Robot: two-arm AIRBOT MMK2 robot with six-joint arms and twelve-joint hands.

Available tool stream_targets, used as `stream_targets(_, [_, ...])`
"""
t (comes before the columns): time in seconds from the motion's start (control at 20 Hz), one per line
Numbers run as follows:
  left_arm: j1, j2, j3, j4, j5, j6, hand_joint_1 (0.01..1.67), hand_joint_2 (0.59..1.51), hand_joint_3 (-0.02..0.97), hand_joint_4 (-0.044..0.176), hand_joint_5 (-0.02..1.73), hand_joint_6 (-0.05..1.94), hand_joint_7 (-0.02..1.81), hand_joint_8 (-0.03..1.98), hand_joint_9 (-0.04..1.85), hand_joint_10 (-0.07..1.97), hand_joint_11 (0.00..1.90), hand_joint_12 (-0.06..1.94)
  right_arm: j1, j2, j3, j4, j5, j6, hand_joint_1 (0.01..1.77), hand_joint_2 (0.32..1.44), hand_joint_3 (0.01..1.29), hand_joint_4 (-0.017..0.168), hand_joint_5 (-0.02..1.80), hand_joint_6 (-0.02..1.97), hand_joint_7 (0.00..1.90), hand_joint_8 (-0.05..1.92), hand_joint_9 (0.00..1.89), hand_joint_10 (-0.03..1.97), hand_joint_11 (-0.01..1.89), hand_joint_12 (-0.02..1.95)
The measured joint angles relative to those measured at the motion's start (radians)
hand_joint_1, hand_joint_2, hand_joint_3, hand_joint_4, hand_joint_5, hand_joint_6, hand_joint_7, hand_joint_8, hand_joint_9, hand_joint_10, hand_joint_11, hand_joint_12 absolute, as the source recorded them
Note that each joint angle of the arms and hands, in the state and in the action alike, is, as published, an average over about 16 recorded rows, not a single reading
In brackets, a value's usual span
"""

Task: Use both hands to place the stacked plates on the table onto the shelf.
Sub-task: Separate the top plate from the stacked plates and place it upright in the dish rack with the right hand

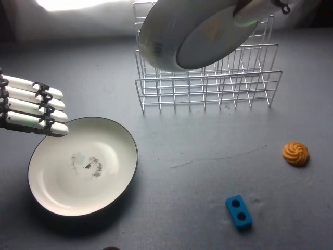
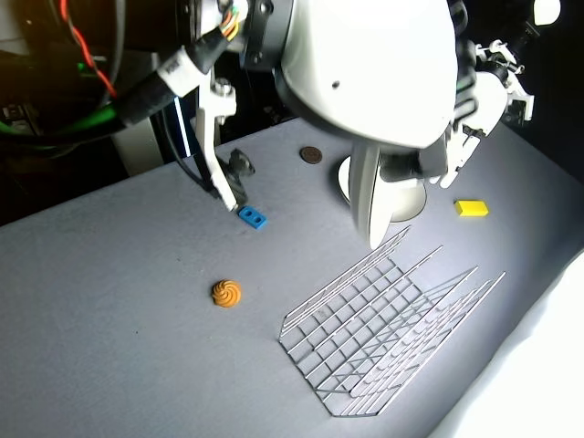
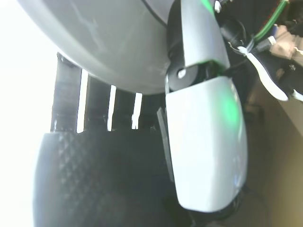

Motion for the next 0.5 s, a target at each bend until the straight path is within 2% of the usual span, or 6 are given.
stream_targets(0.25, [0.002,-0.003,-0.001,0.002,0.003,0.003,0.02,1.118,0.014,0.006,0.08,0.02,0.08,0.0,0.03,0.02,0.02,-0.01,0.002,-0.035,0.062,-0.039,-0.04,0.097,1.29,0.98,0.01,-0.008,0.96,0.82,1.09,0.9,1.07,0.88,0.76,1.48])
stream_targets(0.5, [0.008,-0.008,0.0,0.004,0.006,0.005,0.02,1.119,0.013,0.006,0.08,0.02,0.07,0.0,0.03,0.02,0.02,-0.01,-0.011,-0.075,0.124,-0.038,-0.079,0.132,1.29,0.98,0.01,-0.008,0.94,0.87,1.08,0.92,1.06,0.87,0.75,1.49])
